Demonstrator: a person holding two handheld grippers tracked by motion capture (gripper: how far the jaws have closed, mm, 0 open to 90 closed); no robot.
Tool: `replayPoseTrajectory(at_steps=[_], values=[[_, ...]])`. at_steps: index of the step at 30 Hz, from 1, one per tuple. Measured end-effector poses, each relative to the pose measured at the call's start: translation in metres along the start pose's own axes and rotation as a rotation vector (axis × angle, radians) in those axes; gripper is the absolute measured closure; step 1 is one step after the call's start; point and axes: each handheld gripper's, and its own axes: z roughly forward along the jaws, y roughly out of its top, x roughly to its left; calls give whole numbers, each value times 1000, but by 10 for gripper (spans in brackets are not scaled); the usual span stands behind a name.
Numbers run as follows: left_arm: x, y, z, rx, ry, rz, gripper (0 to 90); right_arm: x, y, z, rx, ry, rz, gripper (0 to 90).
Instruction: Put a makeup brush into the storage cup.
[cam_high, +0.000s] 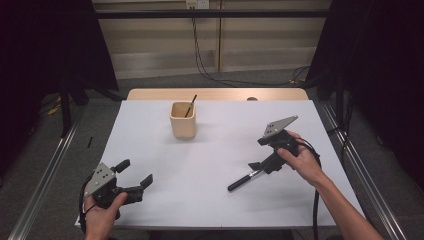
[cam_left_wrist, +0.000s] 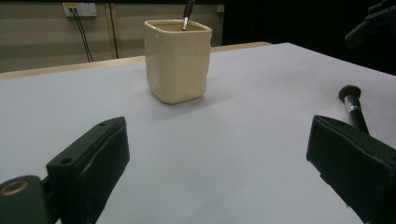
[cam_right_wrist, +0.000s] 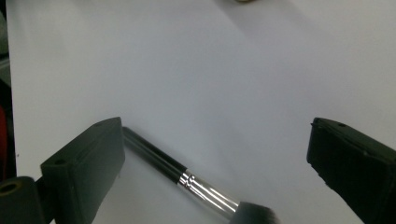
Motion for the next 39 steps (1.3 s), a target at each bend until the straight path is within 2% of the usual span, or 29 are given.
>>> replayPoseTrajectory(at_steps=[6,8,9,12,18,20,21,26,29,33,36,39], values=[[-1,0,0,2,-6,1,58,-1,4,6,128,34,-63,34],[-1,0,0,11,-9,11,58,-2,5,8,160,32,-83,40],[-1,1,0,9,-11,9,58,-3,5,10,177,47,-100,36],[-1,0,0,13,-10,14,58,-4,8,13,226,54,-100,39],[-2,1,-1,14,-8,23,58,-4,12,21,300,61,-129,45],[-3,1,-2,9,-10,22,58,-4,13,25,324,79,-136,51],[-3,1,-3,10,-10,28,58,-4,13,26,328,77,-163,58],[-1,1,-3,10,-5,26,58,0,13,36,380,98,-186,49],[-2,1,-2,10,-7,26,58,1,12,41,413,100,-205,73],[-5,1,-2,14,-13,42,57,-3,10,47,443,112,-225,171],[-4,1,-1,16,-13,41,57,-4,8,49,445,113,-241,206],[-3,1,-2,16,-12,41,57,-4,7,52,470,129,-238,213]])
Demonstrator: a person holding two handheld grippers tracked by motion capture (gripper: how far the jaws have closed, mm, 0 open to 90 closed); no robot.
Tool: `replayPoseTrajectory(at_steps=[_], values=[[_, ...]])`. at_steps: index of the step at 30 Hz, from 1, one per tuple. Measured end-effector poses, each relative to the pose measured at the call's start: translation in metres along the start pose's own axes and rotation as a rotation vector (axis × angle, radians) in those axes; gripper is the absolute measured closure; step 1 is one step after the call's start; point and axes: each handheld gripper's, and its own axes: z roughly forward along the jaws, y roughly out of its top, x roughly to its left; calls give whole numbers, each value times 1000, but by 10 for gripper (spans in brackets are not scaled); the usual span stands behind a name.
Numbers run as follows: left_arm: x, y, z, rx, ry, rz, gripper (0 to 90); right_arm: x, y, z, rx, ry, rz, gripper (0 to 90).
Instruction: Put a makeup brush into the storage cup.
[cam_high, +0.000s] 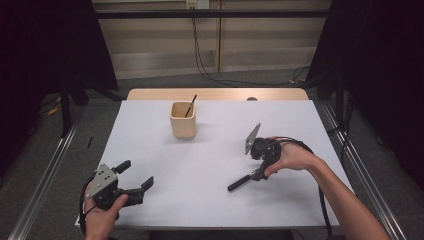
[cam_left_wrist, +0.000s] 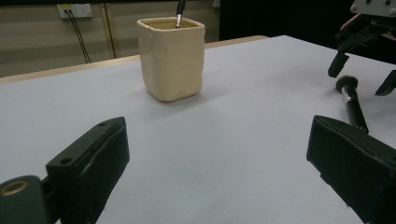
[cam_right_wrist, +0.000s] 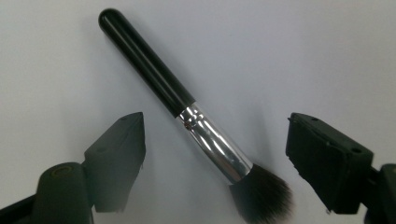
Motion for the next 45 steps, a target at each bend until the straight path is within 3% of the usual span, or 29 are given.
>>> replayPoseTrajectory(at_steps=[7,18,21,37,45], values=[[-1,0,0,9,-2,18,57,-1,0,8,31,17,-34,308],[-1,0,1,10,4,19,57,-4,0,18,67,12,-47,373],[-1,0,0,11,2,18,57,-3,1,23,97,13,-71,402],[2,-1,0,20,14,18,57,0,-1,20,98,12,-108,668],[2,-2,1,28,15,19,57,1,-1,20,99,10,-102,715]])
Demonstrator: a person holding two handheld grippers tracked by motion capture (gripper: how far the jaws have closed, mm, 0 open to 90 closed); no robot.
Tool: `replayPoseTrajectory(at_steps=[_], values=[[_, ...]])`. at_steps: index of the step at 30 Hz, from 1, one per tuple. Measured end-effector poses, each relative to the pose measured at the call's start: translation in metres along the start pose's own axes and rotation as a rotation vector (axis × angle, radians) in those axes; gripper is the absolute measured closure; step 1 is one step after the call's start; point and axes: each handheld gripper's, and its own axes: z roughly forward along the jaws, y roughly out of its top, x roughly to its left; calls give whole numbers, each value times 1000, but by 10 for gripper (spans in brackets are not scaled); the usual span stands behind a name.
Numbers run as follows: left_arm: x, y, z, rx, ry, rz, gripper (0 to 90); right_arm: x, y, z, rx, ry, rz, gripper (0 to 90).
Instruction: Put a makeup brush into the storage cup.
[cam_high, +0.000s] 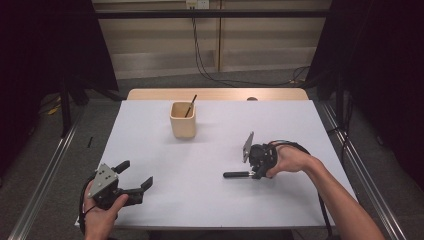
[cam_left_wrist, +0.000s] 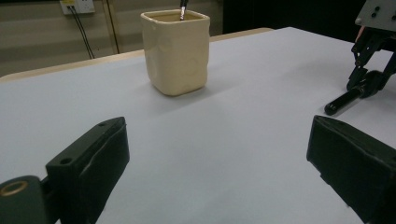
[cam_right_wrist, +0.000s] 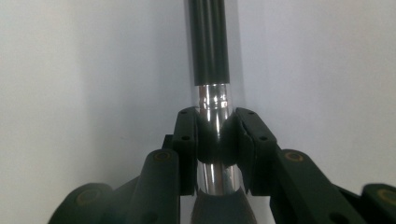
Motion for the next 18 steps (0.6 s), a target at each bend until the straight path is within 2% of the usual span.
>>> replayPoseTrajectory(at_steps=[10,18], values=[[0,0,0,-3,1,-4,55,-1,-6,-1,-47,5,39,719],[0,0,0,-1,0,0,54,1,-14,-9,-128,-14,111,720]])
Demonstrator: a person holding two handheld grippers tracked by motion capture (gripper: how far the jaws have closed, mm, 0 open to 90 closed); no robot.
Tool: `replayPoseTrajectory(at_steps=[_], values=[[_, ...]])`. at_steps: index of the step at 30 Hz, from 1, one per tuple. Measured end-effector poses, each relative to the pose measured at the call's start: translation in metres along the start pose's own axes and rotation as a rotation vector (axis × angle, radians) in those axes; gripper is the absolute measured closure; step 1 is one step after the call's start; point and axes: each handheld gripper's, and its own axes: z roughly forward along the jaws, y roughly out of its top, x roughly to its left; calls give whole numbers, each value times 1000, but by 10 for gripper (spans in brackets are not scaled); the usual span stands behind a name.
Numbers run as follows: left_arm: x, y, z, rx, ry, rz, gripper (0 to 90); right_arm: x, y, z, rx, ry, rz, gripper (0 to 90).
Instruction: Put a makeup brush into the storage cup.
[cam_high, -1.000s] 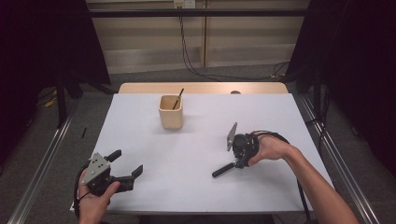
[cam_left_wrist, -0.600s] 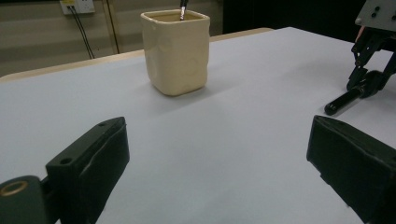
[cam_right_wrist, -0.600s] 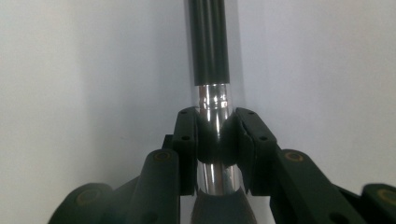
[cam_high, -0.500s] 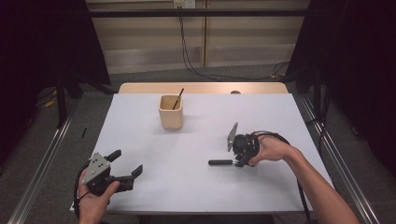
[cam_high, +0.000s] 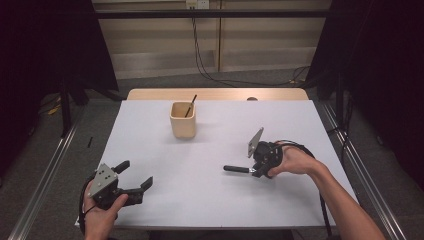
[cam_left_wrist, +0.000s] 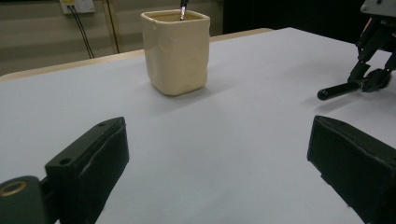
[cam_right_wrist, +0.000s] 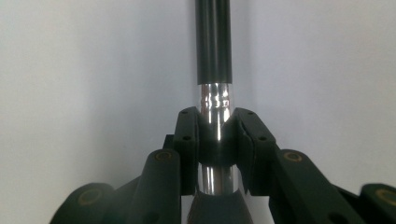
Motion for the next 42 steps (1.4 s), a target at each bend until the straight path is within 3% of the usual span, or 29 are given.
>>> replayPoseTrajectory(at_steps=[8,12,16,21,26,33,42], values=[[-1,0,0,-1,-8,-1,50,2,-5,-13,-114,-42,54,719],[1,0,-1,-10,-18,-22,49,3,-9,-16,-196,-55,75,719],[0,1,-2,-19,-40,-26,47,6,-11,-18,-238,-76,88,719],[-3,3,-1,-23,-59,-8,42,10,-16,-23,-351,-77,124,719],[-5,5,1,-29,-69,-7,38,11,-19,-27,-420,-70,140,719],[-8,14,8,-23,-121,6,33,15,-15,-29,-487,-42,139,719],[-16,24,25,3,-184,41,33,21,-3,-30,-511,-28,108,719]])
